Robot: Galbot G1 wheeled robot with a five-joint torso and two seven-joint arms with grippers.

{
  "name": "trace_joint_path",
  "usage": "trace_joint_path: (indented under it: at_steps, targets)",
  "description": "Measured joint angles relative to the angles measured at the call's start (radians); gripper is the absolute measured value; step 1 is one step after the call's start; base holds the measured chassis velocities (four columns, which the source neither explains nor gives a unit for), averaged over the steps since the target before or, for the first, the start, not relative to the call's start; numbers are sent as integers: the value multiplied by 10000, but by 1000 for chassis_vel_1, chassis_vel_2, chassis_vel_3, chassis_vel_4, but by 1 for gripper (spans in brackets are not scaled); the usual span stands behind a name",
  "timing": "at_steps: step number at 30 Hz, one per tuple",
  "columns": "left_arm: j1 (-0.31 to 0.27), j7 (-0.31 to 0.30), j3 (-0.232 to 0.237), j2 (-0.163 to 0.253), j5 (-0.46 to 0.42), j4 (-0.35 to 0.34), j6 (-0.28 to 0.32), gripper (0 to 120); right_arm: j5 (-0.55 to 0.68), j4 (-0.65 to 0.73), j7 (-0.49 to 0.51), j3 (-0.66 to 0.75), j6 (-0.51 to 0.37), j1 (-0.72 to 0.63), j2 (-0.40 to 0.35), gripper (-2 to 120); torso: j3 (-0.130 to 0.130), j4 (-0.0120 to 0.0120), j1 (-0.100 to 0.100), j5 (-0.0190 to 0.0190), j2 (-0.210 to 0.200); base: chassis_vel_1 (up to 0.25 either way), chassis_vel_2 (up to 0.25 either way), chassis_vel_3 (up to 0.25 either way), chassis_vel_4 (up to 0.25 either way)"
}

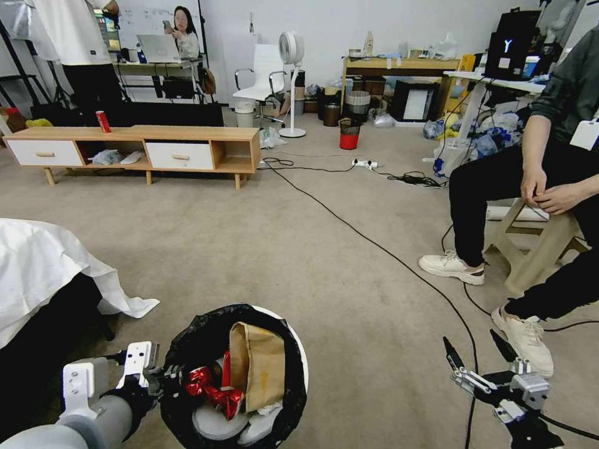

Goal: Pick up the trash bin and place the garbage on the floor into it.

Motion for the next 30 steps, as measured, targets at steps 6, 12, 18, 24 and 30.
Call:
trace_joint_path:
  at_steps: [6,12,18,24,30]
  targets:
    - [0,3,-14,0,1,-19,0,1,0,9,-20,9,0,-28,7,100,0,0,0,0,0,0,0,0,0]
    - [7,5,-29,-14,0,-26,0,1,0,56,-30,18,0,-65,6,100,0,0,0,0,0,0,0,0,0]
    - [-9,9,-30,-32,0,-41,0,1,17,123,-43,50,-9,-94,-8,100,0,0,0,0,0,0,0,0,0]
    - [-18,10,-17,-19,1,-57,0,1,57,123,-105,74,-15,-90,-9,100,0,0,0,0,0,0,0,0,0]
    - [-20,10,-17,-16,2,-65,0,1,67,126,-110,78,-33,-84,-10,100,0,0,0,0,0,0,0,0,0]
